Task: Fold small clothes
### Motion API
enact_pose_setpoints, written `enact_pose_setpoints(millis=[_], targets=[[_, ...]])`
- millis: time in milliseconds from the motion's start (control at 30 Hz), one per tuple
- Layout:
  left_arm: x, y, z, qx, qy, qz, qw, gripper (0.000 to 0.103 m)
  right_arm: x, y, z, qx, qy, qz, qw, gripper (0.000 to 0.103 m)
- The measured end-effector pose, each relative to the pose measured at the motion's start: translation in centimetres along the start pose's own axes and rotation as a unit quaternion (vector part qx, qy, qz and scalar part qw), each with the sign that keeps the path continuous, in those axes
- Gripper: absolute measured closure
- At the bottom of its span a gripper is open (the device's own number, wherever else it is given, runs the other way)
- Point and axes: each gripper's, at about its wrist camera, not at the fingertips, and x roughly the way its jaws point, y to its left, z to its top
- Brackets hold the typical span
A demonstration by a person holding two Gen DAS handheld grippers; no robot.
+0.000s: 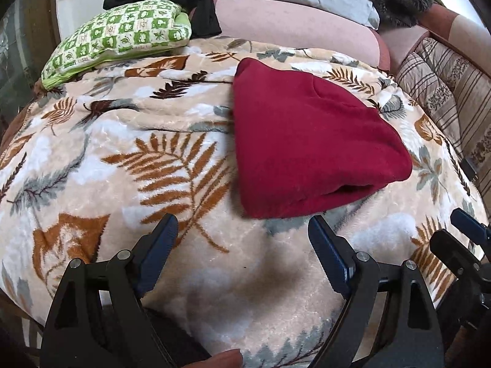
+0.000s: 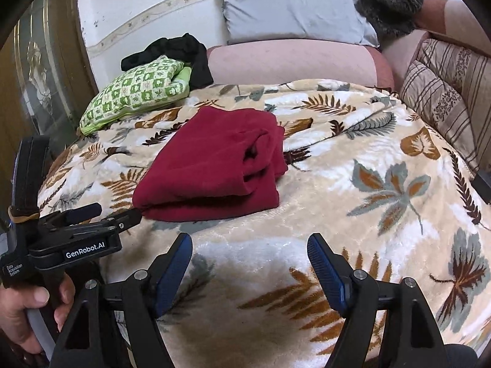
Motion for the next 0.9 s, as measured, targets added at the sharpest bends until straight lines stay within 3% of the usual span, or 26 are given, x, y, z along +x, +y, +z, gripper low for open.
enact_pose_setpoints(millis=[733,767,800,900], targets=[[-0.5,-0.9,0.0,0.010,-0.009,-0.020,0.9997,0.014,0.0,-0.1,0.0,0.004,0.002,0.002,1.000,0.028],[-0.5,-1.0,0.0,0.008,-0.005,-0.023,0.9997,0.011,0.0,-0.1,0.0,0.004,0.001,0.002,1.000,0.028],[-0.5,-1.0,0.0,0.007,0.001,-0.024,0.9997,0.000,0.0,-0.1,0.0,0.004,0.001,0.002,1.000,0.028],[-0.5,-1.2,0.0,0.001,0.012,-0.033,0.9994,0.000,0.1,-0.2,0.0,0.004,0.002,0.002,1.000,0.028]])
